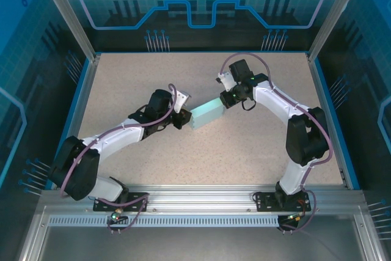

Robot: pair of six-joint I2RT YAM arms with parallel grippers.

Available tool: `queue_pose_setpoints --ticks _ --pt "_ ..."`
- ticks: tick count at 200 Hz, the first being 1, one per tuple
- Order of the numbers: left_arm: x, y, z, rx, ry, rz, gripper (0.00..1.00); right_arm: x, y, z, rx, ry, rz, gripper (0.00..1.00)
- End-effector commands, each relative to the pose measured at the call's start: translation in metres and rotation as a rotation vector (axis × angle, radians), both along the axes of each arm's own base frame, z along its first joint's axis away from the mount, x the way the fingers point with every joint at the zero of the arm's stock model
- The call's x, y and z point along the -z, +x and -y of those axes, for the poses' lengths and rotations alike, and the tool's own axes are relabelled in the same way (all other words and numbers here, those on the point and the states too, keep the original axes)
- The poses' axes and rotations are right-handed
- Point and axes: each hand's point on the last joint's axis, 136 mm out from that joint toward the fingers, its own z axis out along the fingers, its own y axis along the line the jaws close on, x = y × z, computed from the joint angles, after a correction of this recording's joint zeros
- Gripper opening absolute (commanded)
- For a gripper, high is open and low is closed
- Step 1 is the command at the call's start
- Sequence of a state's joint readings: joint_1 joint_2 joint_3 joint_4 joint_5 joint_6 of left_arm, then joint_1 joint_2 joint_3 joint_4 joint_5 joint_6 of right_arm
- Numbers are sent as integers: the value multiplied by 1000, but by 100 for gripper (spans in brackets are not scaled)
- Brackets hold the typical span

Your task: Fold the paper box

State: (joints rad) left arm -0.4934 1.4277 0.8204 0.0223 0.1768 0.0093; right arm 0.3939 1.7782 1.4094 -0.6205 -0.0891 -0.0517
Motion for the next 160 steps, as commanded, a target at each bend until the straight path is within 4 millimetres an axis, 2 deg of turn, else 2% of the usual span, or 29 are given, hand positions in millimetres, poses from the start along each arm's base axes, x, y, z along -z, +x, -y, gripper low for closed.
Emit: queue_pose_setpoints --ticks 1,41,99,160 --pt "-7 3 5 26 -10 5 16 -7 -5 -11 -19 27 -13 7" --pt "-14 4 6 -3 -48 -2 13 -7 -6 -13 -21 30 -12 7" --pt "-25 11 8 -134 -210 -69 11 -2 -11 -16 -13 32 -18 7" --pt "-24 19 7 -269 -311 -134 12 -5 -13 -20 7 50 -6 7"
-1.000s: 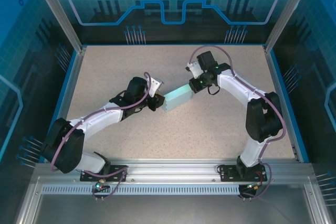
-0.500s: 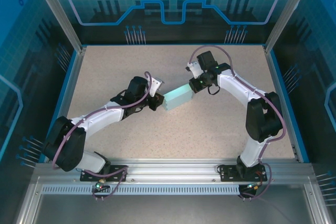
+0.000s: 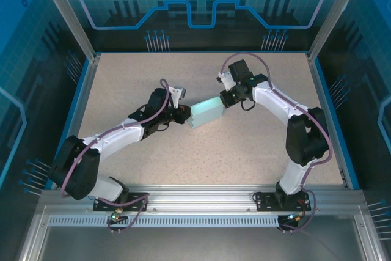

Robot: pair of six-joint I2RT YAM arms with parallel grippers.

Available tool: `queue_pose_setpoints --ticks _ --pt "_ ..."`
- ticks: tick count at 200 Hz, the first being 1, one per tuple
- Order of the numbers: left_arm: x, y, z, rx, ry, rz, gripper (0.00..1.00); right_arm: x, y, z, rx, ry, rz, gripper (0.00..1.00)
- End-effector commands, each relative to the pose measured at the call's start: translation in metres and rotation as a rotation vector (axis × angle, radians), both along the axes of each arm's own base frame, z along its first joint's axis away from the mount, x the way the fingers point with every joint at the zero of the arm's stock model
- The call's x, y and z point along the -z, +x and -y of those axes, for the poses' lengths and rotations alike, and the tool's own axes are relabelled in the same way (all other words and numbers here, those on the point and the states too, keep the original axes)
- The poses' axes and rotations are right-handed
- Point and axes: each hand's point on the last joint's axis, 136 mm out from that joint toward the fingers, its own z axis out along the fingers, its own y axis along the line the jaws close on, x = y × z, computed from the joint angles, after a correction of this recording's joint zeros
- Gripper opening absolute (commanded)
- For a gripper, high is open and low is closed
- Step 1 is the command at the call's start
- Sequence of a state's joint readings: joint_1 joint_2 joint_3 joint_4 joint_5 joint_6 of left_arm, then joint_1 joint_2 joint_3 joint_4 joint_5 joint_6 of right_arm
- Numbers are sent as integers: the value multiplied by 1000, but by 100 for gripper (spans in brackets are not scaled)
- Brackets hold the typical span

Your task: Fold the paper box

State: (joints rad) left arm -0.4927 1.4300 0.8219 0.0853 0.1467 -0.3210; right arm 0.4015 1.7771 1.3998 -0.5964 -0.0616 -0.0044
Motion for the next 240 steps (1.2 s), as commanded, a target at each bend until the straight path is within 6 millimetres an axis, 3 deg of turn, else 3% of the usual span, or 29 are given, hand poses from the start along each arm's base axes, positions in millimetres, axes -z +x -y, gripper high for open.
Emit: queue_pose_setpoints --ticks 1,240 --pt "-13 7 6 -62 -105 -1 12 -6 -17 -20 -39 49 -12 7" --pt "1 13 15 -233 -331 -64 9 6 -24 -26 -37 39 -22 7"
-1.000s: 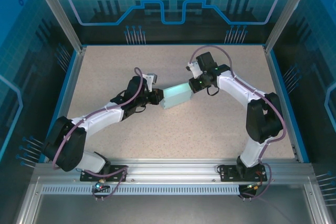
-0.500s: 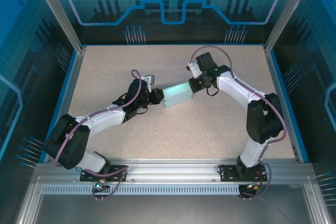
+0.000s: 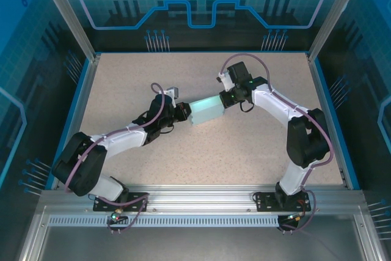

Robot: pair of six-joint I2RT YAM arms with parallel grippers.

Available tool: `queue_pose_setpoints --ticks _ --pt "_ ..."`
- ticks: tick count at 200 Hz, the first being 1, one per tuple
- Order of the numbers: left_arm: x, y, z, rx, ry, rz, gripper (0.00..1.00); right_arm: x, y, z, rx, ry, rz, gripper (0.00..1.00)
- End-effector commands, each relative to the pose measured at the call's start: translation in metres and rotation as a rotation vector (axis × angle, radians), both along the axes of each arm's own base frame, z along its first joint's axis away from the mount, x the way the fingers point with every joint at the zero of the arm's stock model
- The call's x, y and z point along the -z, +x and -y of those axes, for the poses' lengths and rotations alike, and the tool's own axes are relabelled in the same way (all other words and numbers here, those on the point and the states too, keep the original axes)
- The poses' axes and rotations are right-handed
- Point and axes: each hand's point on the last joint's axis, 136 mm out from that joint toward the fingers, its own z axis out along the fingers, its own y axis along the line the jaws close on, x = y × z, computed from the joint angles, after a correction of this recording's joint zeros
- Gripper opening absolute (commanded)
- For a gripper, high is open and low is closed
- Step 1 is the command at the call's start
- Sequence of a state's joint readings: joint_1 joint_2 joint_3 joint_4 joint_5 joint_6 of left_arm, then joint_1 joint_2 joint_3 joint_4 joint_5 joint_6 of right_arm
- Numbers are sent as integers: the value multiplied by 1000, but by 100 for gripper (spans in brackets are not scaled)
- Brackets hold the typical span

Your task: Fold the paper box

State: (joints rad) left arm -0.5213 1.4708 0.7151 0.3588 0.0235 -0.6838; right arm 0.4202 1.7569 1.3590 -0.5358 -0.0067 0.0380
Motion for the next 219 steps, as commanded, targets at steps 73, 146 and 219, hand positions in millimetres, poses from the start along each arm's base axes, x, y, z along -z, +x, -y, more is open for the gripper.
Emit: queue_pose_setpoints --ticks 73,146,219 --pt "-2 -1 20 -8 -118 -2 7 6 -28 -26 -82 44 -60 7" --pt "-5 1 23 -31 -118 11 7 4 -29 -26 -83 49 -59 7" --pt "-9 3 26 -40 -153 6 7 7 -31 -28 -87 52 -63 7"
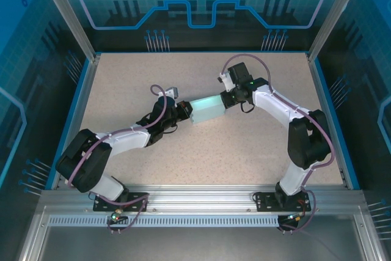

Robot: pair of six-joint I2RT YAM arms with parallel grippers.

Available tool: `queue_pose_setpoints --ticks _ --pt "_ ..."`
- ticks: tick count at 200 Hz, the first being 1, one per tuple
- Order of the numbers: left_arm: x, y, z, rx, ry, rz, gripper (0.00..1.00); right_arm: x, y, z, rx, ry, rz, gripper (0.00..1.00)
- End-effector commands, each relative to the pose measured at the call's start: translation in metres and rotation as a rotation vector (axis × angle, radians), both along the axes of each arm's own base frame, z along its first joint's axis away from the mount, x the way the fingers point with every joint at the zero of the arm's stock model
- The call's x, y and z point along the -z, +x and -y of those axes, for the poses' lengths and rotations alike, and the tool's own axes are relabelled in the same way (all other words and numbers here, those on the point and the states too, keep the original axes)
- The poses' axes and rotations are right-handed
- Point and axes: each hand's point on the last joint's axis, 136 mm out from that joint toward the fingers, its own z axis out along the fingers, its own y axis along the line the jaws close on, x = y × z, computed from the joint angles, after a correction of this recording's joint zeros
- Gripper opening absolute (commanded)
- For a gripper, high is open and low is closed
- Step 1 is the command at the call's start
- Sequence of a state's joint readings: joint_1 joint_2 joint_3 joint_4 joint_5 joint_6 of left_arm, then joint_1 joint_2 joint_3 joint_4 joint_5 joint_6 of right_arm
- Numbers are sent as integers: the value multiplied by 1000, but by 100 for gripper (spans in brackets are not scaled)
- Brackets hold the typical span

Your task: Fold the paper box

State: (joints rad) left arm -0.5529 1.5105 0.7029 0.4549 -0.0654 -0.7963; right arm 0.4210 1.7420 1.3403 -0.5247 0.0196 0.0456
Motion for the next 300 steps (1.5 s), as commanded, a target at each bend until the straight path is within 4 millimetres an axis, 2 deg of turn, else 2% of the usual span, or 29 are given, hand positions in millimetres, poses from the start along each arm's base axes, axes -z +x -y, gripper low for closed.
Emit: queue_pose_setpoints --ticks 1,73,146,182,260,300 --pt "-10 -5 22 58 -81 12 6 7 -30 -33 -107 66 -76 7" --pt "-18 -2 24 51 -117 16 6 9 -30 -32 -108 61 -78 7" --pt "-15 -1 23 36 -129 9 6 9 -30 -33 -111 63 -81 7" --pt "-22 3 25 34 -156 21 6 10 -31 -33 -111 62 -83 7" --pt "-12 2 25 33 -148 2 5 11 -30 -34 -112 64 -87 7" --pt "-5 -5 19 43 -95 -1 6 12 -29 -33 -110 60 -85 8"
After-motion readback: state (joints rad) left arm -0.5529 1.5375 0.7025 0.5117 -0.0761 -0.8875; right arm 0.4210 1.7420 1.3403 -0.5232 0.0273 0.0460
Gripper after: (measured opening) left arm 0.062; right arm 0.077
